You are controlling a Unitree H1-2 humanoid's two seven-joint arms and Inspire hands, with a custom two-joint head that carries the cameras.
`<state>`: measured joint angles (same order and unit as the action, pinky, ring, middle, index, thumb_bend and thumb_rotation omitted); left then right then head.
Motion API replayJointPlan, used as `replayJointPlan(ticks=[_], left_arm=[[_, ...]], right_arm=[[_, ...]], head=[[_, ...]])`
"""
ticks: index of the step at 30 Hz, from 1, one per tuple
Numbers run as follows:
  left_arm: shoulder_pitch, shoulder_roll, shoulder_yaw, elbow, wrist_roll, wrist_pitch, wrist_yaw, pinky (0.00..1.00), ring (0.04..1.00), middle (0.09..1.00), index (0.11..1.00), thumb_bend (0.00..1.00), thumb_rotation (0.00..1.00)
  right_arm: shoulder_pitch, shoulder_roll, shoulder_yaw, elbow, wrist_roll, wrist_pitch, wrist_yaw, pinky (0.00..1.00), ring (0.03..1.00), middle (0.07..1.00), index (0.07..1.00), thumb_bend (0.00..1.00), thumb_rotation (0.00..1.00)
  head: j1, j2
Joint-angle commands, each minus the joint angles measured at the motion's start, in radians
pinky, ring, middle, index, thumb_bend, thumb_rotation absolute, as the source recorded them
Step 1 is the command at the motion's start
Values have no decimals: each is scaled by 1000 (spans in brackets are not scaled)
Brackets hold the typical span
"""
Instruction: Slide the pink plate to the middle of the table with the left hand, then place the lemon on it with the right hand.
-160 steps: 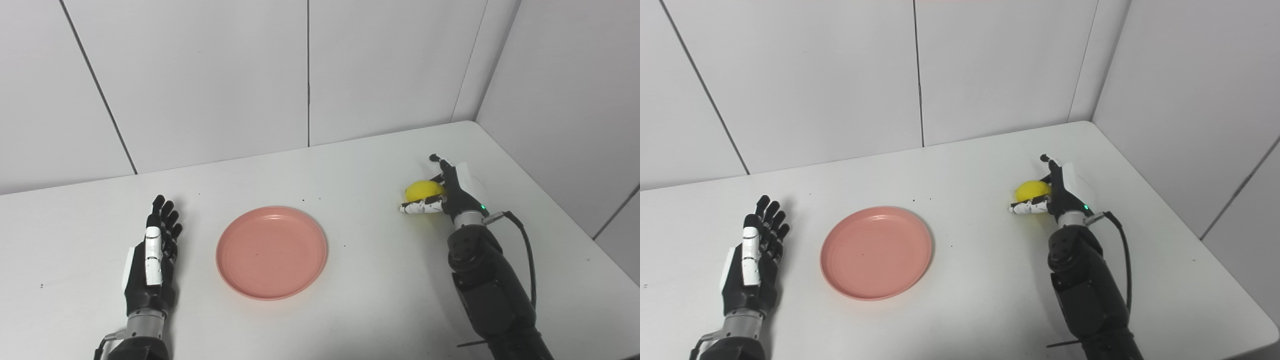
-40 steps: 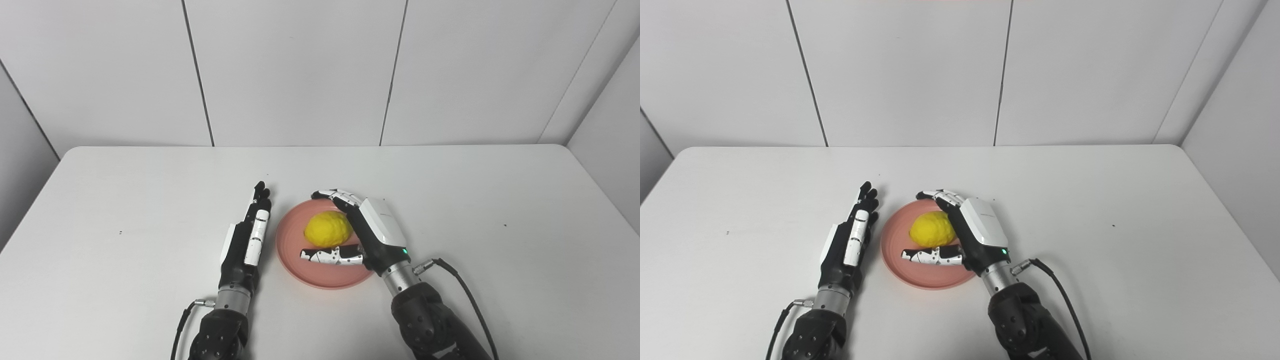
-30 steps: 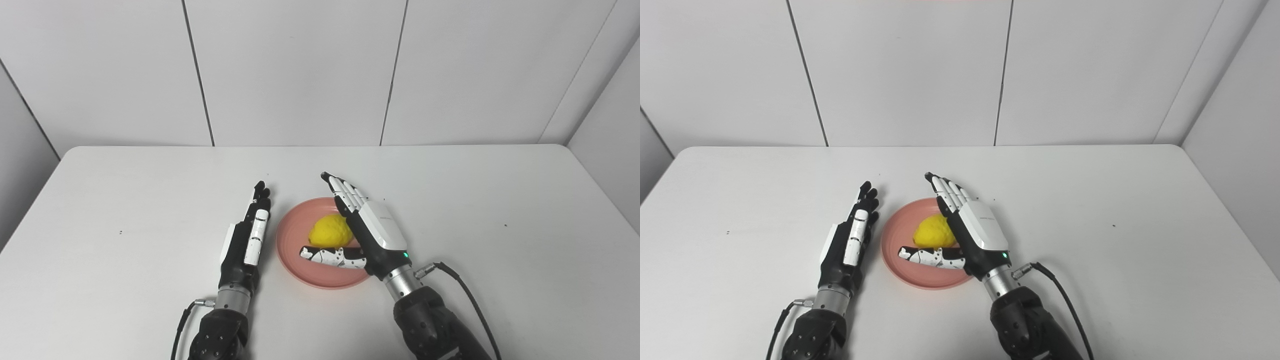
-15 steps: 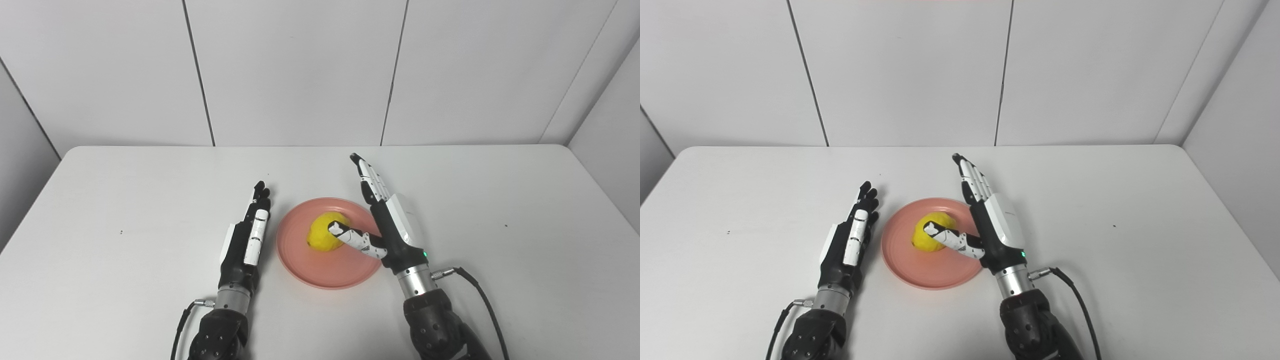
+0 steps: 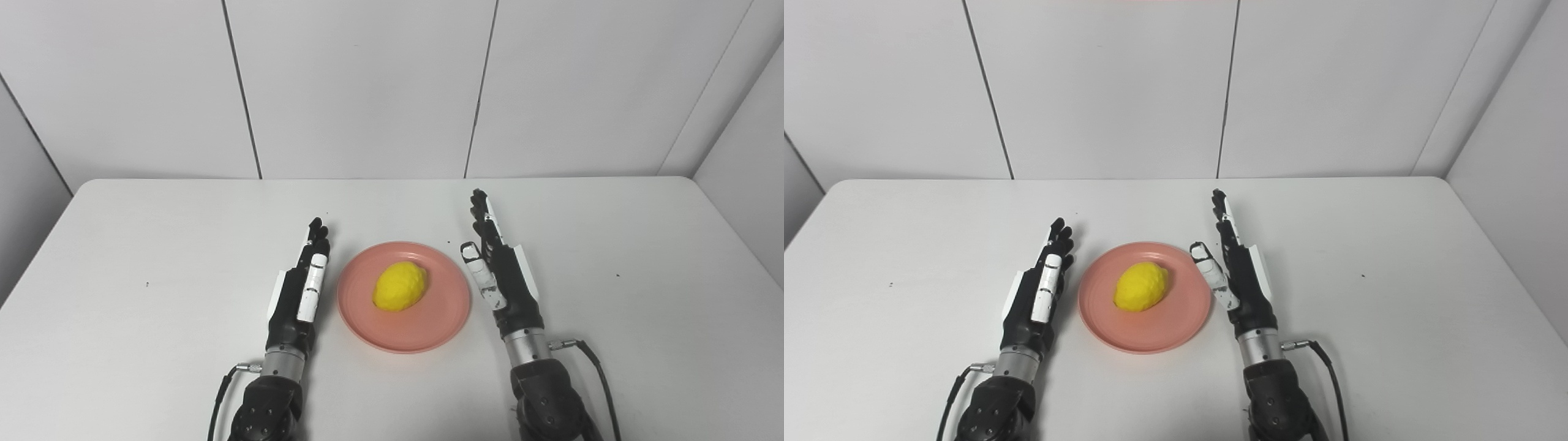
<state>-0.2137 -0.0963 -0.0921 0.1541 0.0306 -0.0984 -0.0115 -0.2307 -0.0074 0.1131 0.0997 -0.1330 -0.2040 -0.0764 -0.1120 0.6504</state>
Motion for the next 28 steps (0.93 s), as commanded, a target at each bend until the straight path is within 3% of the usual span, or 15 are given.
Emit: replayJointPlan(ticks=[1, 7, 18, 22, 28], left_arm=[[-7, -9, 3, 10, 4, -40, 12, 1000, 1000, 1000, 1000, 499, 1000], [-10, -8, 4, 16, 1, -42, 9, 1000, 1000, 1000, 1000, 493, 1000], [3, -14, 8, -4, 29, -16, 43, 1000, 993, 1000, 1000, 505, 1000], [6, -2, 3, -4, 44, -7, 43, 1000, 999, 1000, 1000, 537, 1000], [13, 6, -6, -8, -2, -25, -5, 1000, 1000, 1000, 1000, 480, 1000]], right_arm=[[-20, 12, -20, -17, 24, -3, 0, 1000, 1000, 1000, 1000, 833, 1000], [-9, 47, -40, 0, 98, 5, 26, 1000, 1000, 1000, 1000, 823, 1000], [36, 73, -60, -26, 70, 13, 1, 1000, 1000, 1000, 1000, 756, 1000], [47, 61, -64, -63, 83, 79, 28, 1000, 1000, 1000, 1000, 775, 1000], [55, 51, -66, -77, 108, 137, 52, 1000, 1000, 1000, 1000, 804, 1000]], head=[[1, -1], [-3, -1], [-8, 4], [-8, 7], [-10, 15]])
